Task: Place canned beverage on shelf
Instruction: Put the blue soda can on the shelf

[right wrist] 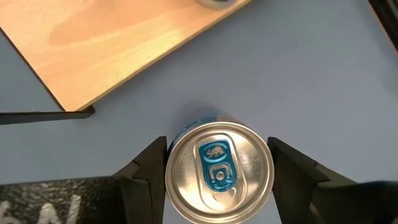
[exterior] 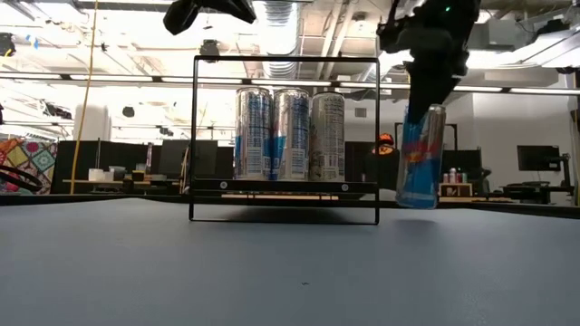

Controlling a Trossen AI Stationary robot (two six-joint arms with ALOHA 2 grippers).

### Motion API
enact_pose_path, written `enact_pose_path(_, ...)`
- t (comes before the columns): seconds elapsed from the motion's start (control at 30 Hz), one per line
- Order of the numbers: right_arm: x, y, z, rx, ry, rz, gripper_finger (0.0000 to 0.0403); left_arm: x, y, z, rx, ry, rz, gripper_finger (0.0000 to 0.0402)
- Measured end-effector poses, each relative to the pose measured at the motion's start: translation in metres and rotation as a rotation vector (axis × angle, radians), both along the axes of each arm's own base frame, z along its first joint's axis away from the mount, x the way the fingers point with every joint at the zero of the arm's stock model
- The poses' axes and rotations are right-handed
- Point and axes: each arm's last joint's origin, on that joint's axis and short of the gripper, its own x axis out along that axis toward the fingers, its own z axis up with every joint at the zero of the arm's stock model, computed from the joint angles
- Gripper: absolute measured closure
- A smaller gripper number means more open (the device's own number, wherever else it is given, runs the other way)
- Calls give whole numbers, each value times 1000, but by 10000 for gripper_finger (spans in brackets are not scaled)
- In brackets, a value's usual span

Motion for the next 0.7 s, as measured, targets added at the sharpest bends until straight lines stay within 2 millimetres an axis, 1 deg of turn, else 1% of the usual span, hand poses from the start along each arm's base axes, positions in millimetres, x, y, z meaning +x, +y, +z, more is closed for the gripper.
enact_pose_path(0.17,13,-5,-14,-9,27,4,194,0,0,0,6,0,-6,395)
enact_pose_path(0.27,18,-9,-17,-10,31,-9,194,0,0,1,7,-5,-7,395)
enact_pose_path(0.37,22,-15,-18,3,4,-42,194,1,0,0,0,-4,-9,395)
enact_pose_path(0.47,23,-21,-18,29,-24,-92,194,5,0,-3,7,10,-10,395)
enact_pose_path(0.53,22,-23,-17,37,-24,-96,190,8,-1,-6,16,21,-17,394)
enact_pose_path(0.6,22,-24,-17,41,-22,-83,181,10,-2,-7,22,32,-29,386)
enact_pose_path(0.7,21,-24,-16,51,-17,-70,165,17,-4,-12,27,42,-54,362)
